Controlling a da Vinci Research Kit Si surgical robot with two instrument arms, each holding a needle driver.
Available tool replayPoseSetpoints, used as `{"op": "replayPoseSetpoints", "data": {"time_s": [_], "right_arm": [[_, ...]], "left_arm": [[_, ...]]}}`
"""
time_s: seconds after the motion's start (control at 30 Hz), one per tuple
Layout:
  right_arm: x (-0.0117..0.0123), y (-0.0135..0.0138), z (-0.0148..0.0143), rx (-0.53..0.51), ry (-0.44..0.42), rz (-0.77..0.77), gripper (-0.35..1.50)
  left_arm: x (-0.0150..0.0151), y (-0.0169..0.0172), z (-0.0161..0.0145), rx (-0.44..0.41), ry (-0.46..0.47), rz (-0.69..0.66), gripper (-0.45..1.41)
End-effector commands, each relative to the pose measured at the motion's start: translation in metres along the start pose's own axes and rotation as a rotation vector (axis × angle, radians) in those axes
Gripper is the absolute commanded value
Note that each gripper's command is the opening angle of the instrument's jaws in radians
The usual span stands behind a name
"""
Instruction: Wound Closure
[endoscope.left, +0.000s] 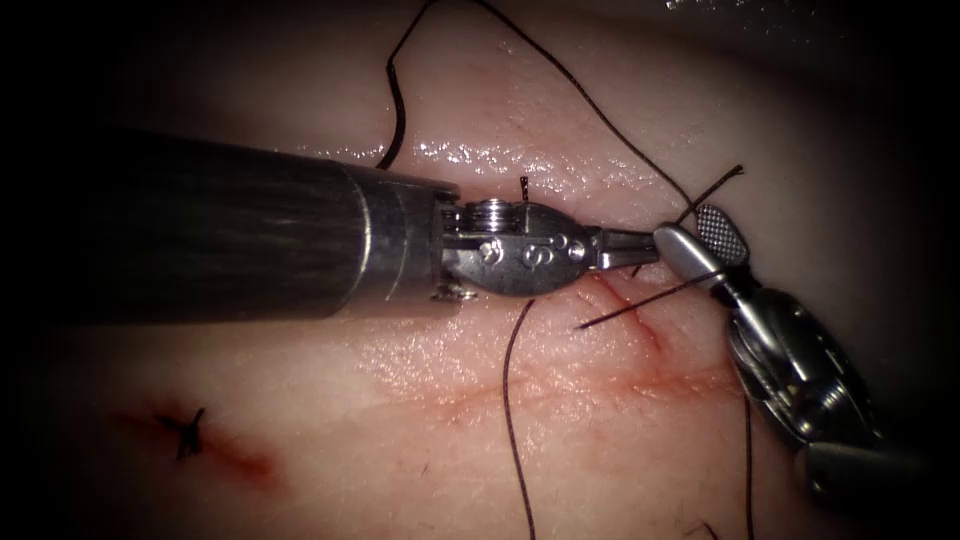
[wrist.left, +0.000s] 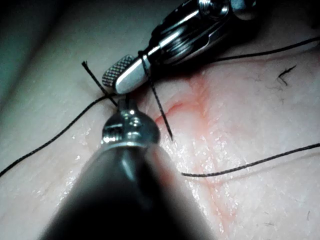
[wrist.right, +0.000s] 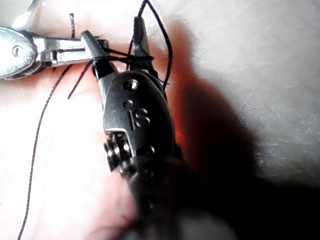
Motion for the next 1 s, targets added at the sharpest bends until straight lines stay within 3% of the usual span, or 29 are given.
{"op": "replayPoseSetpoints", "data": {"time_s": [0.03,0.4,0.93,1.0], "right_arm": [[-0.0007,0.0,0.0008,0.0,0.002,0.005,0.72],[-0.0012,0.0015,0.0022,-0.012,-0.015,0.031,0.57],[-0.0022,0.0016,0.0021,-0.019,-0.057,0.092,0.62],[-0.0023,0.0016,0.0021,-0.023,-0.063,0.102,0.71]], "left_arm": [[0.0,-0.0001,0.0007,0.0,0.0,-0.001,-0.45],[0.001,0.0,-0.0001,-0.007,0.004,-0.011,-0.45],[0.0008,0.0002,-0.0003,-0.009,0.004,-0.007,-0.45],[0.0008,0.0003,-0.0003,-0.009,0.004,-0.007,-0.45]]}}
